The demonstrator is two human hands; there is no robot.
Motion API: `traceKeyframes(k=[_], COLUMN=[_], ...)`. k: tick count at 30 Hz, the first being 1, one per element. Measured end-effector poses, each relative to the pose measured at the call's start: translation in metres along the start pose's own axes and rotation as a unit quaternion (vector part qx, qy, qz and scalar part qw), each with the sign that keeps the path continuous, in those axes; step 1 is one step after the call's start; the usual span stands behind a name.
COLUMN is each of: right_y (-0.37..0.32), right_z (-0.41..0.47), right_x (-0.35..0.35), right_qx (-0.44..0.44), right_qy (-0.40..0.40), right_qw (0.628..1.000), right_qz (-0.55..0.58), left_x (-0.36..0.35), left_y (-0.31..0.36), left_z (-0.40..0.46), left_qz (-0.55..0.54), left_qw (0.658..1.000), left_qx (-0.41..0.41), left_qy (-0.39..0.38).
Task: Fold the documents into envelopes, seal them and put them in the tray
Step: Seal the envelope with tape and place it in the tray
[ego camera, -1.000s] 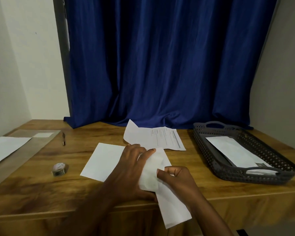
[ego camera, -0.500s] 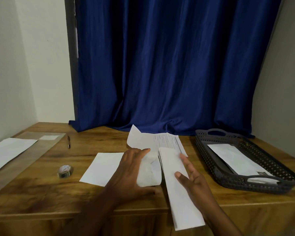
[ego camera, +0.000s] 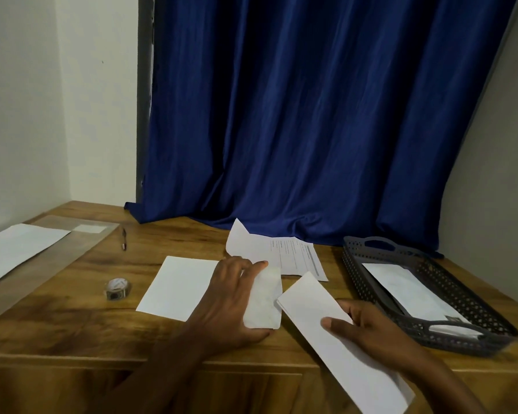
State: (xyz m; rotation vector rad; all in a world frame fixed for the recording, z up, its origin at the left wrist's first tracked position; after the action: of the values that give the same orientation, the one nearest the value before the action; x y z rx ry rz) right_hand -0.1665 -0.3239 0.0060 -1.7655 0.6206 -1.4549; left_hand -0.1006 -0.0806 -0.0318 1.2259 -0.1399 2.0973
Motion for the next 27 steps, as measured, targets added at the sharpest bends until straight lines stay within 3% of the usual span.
traceKeyframes(k=[20, 27], right_y=[-0.045, -0.066], right_z=[0.040, 0.063], right_x=[-0.004, -0.021], right_qx=[-0.009, -0.029], right_qy=[-0.102, 0.059], right_qw=[0.951, 0.937], right_qz=[-0.291, -0.344], left_x=[-0.001, -0.001], left_y=[0.007, 0.008], left_z=[0.001, 0.000], left_qz=[0.092, 0.111], left_qw=[0.994, 0.992], left_qx=[-0.050, -0.057], left_qy=[0.004, 0.024])
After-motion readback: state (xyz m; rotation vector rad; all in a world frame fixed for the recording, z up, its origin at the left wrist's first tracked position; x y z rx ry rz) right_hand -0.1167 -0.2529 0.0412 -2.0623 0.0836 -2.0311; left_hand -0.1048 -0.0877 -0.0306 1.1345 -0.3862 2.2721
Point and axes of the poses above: each hand's wrist, its own z-axis towards the middle knuckle, its own x-axis out of the back of the hand, y = z × x, the point moved 5 cm from there along z, towards the middle knuckle, and after that the axes turned 5 degrees about -y, right-handed, at the moved point
